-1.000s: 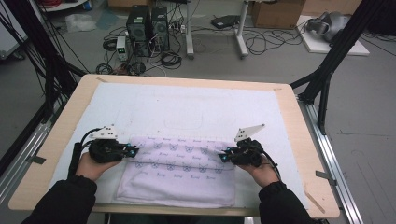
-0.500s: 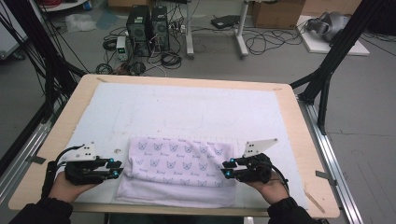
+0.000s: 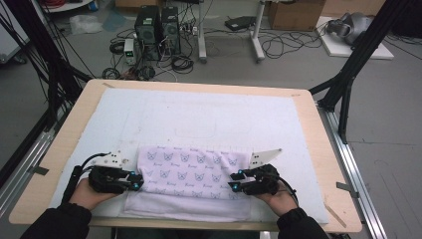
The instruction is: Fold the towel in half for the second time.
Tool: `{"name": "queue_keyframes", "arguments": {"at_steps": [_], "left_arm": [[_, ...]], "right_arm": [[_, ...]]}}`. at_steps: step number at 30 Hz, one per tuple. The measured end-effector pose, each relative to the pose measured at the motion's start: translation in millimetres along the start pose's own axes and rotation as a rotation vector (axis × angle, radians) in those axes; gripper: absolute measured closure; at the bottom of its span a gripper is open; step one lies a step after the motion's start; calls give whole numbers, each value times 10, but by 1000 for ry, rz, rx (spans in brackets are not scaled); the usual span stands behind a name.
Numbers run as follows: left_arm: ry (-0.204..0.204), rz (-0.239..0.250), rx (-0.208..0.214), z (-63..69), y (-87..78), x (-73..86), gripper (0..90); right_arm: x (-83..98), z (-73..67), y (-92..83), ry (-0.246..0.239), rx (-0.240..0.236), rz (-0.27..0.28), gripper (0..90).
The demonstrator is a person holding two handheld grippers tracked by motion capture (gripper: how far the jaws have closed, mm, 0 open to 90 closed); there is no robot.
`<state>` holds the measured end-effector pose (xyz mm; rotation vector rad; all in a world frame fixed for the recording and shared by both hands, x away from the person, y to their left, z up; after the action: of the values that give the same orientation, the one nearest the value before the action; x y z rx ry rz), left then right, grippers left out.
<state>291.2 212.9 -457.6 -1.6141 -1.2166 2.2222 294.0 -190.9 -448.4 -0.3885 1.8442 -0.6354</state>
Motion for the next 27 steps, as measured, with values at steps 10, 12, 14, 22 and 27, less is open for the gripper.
{"name": "queue_keyframes", "arguments": {"at_steps": [10, 12, 14, 22, 27], "left_arm": [[28, 10, -35, 29, -59, 20, 872], [21, 34, -51, 32, -163, 49, 874], [16, 57, -57, 57, -272, 84, 873], [-3, 64, -84, 86, -470, 207, 814], [-2, 75, -66, 62, -362, 92, 763]], "right_arm": [[51, 10, 104, -10, 8, -29, 628], [53, 11, 105, -10, 10, -33, 627], [60, 11, 111, -9, 9, -36, 626], [70, -2, 108, -10, 15, -37, 613], [69, -4, 90, -14, 23, -32, 611]]}}
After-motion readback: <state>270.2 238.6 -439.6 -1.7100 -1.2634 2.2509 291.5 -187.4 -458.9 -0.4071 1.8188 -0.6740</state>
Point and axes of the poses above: each handheld gripper's, and its own axes: y roughly forward along the jaws, x roughly out of its underside, z roughly to its right, the point moved 4 cm from there along y, roughly forward along the jaws, and after that the axes turned 8 degrees about -x, right-handed, at the moved point
